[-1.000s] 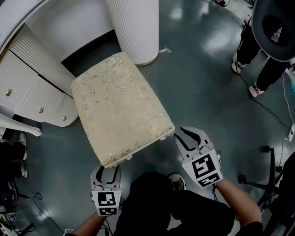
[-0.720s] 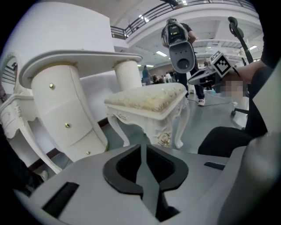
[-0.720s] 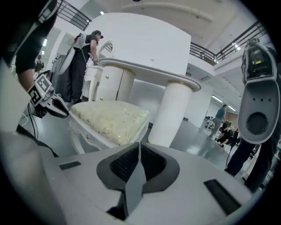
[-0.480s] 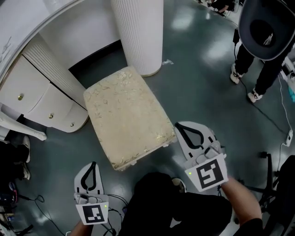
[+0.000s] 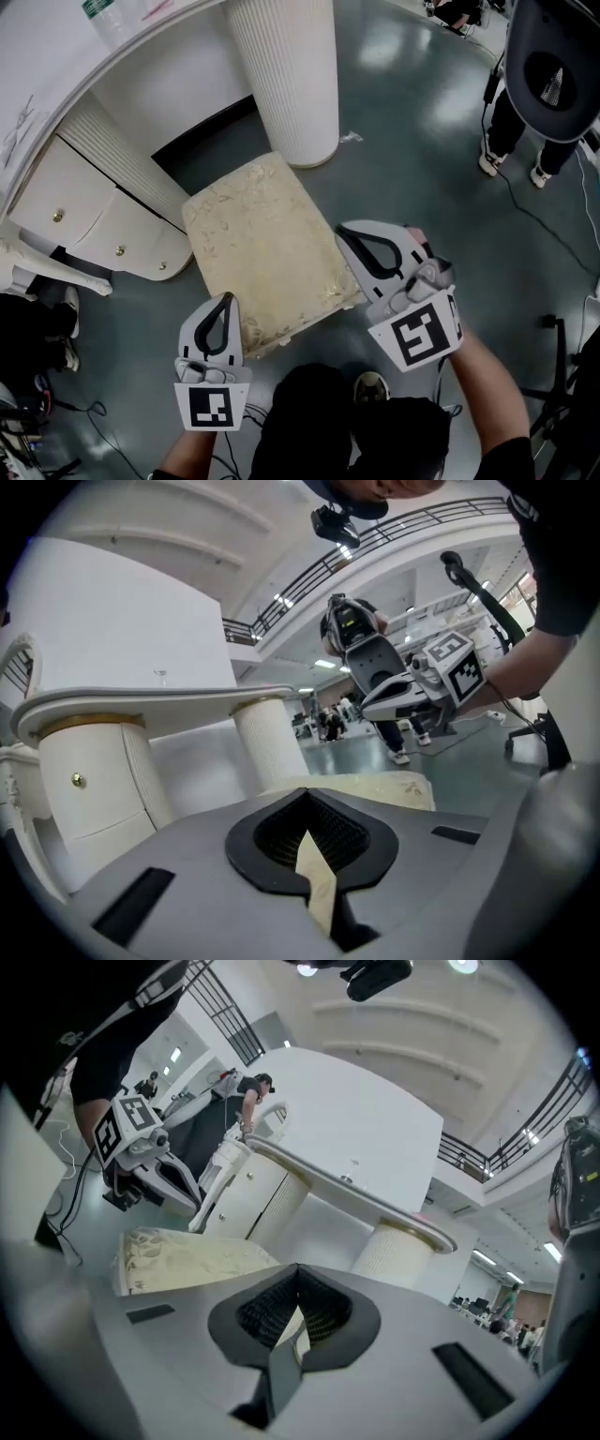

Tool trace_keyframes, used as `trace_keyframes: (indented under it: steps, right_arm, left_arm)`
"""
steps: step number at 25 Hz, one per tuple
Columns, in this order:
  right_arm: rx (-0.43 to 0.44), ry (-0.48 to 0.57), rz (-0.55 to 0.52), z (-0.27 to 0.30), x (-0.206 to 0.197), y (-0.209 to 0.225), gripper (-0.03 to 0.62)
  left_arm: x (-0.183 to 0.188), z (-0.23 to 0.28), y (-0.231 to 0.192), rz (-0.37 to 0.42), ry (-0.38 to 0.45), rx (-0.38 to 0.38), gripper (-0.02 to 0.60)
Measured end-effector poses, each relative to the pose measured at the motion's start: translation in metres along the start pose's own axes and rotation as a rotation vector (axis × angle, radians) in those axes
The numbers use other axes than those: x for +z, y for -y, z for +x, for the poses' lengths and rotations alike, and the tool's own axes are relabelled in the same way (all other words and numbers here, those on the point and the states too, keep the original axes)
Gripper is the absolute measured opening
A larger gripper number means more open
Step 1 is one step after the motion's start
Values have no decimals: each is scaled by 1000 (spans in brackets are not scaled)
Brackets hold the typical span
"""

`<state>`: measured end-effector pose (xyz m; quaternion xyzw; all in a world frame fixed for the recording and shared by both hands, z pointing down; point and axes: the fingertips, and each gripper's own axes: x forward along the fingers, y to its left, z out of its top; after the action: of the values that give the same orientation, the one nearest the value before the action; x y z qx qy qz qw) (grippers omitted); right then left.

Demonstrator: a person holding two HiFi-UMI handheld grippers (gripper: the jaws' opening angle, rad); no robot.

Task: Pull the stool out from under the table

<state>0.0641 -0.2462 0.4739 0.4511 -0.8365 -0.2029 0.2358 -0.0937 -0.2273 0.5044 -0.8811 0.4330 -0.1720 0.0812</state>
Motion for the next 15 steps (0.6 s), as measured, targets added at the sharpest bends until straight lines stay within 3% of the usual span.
trace_keyframes:
  steps: [4,5,9,12,15]
  right_arm:
    - [-11,184,235,3,3,39,6]
    - [-18,189,263,3,-2,47,6]
    - [49,13,200,-4,-25,58,6]
    - [126,-1,291,-4,-1,55,6]
    - [191,-34,332,-7,32,48,6]
  left_arm:
    - [19,18,-1,-19,6,0,6]
    - [23,21,0,-30,-7,2,6]
    - [50,38,2,-65,-60,4,6]
    - [81,45,4,-70,-88,-28,6]
    - [115,45,5,-175,-105,-46,6]
